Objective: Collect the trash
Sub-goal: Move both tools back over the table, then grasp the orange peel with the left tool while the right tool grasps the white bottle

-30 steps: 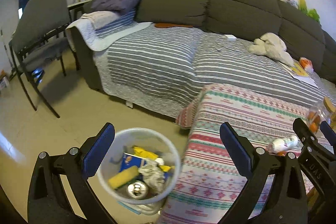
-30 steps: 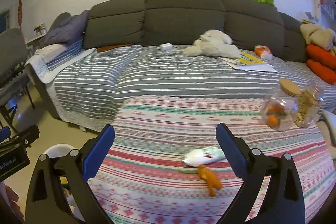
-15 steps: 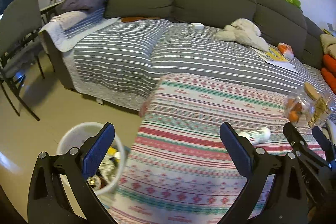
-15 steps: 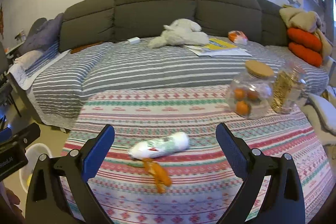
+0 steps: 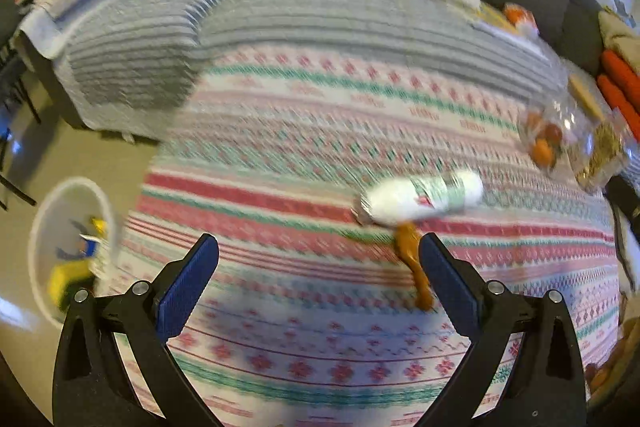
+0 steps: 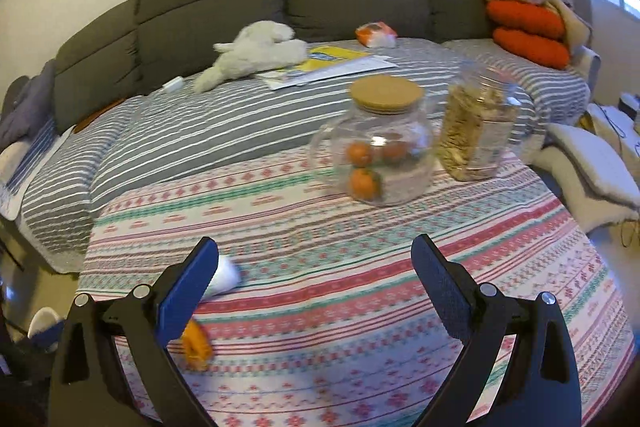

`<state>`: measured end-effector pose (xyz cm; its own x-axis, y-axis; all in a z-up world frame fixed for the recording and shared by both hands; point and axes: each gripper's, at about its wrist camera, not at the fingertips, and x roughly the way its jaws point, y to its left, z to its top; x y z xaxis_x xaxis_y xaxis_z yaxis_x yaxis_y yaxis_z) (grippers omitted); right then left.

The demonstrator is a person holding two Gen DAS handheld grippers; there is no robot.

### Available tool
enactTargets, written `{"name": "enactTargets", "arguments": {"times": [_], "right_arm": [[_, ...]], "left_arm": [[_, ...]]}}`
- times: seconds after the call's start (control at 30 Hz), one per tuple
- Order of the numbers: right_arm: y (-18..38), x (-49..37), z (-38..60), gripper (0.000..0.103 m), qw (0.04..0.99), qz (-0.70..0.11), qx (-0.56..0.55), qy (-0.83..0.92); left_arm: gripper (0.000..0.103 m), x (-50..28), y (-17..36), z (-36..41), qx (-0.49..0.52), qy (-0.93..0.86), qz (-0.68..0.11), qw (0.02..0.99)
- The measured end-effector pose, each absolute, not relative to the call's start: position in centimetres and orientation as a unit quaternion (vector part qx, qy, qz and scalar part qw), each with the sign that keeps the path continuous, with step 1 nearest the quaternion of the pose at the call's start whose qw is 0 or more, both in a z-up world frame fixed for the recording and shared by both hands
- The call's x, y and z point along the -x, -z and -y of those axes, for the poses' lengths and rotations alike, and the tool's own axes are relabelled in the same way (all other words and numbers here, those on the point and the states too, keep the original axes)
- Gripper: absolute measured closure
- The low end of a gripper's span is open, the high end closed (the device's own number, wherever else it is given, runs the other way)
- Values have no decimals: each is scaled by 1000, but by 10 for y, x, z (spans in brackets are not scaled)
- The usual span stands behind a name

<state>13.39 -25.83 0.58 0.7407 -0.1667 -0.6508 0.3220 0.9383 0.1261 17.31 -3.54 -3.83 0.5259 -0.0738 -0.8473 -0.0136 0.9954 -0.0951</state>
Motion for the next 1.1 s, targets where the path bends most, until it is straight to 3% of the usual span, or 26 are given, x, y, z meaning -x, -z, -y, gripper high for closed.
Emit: {"name": "enactTargets", "arguments": {"times": [0.33, 0.47, 0.5, 0.67, 0.83, 1.1], "right_arm": [[-1, -137, 290, 9, 920, -343, -113, 152], [4, -143, 293, 9, 920, -349, -104, 144], [6, -145, 293, 9, 920, -352, -100, 139], [15, -158, 283, 9, 922, -364, -71, 112], [27, -171, 259, 9, 924, -377, -3, 56], [50, -183, 188, 9, 906, -377, 163, -103]], "left_arm": [[9, -190, 72, 95, 2, 41, -503, 863], [29, -192, 92, 111, -25, 57, -519, 853], [29, -191, 92, 112, -31, 58, -513, 856], [73, -187, 85, 110, -28, 84, -504, 859], [79, -186, 83, 94, 1, 105, -511, 853], [80, -171, 57, 56, 2, 104, -495, 863]]}}
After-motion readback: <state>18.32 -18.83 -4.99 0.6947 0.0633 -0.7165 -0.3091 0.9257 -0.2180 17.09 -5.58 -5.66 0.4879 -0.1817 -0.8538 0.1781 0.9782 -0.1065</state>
